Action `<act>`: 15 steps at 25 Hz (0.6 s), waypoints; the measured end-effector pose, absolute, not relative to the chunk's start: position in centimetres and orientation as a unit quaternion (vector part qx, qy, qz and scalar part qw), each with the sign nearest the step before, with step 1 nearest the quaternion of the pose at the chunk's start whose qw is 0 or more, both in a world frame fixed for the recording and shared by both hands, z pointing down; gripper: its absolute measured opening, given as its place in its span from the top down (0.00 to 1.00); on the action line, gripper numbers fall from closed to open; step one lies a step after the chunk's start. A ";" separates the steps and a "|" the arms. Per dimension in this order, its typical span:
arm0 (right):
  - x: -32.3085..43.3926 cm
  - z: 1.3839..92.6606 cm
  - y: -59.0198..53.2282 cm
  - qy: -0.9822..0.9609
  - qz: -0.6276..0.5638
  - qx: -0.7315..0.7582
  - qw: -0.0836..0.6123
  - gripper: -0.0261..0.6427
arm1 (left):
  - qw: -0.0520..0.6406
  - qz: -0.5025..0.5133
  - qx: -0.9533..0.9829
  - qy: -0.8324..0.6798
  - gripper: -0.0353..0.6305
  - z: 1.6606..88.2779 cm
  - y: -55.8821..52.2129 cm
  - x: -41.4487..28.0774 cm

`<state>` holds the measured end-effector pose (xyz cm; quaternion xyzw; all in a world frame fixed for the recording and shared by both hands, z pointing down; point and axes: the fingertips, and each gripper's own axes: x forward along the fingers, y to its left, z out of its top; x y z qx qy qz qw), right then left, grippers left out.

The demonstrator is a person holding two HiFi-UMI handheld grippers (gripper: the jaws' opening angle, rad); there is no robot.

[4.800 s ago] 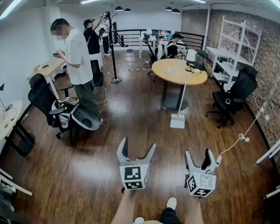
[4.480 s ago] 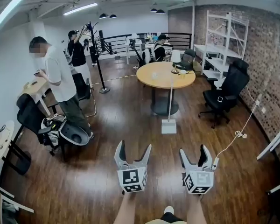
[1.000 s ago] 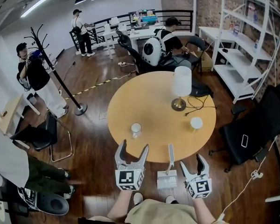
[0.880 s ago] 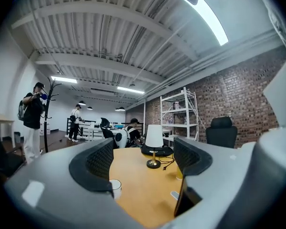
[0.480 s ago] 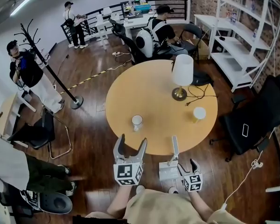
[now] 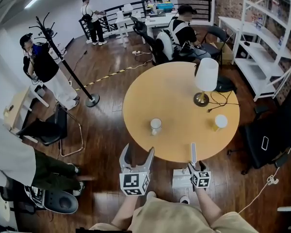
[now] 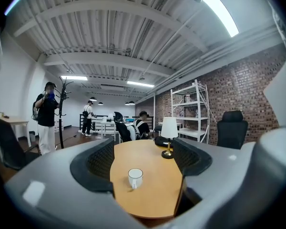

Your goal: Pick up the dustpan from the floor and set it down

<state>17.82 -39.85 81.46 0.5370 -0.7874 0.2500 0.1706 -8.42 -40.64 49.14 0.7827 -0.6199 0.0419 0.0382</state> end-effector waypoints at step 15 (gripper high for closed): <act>17.2 79.6 -40.3 -0.774 0.211 0.555 0.218 0.78 | 0.043 0.043 0.783 -0.619 0.41 49.1 -40.0 -10.3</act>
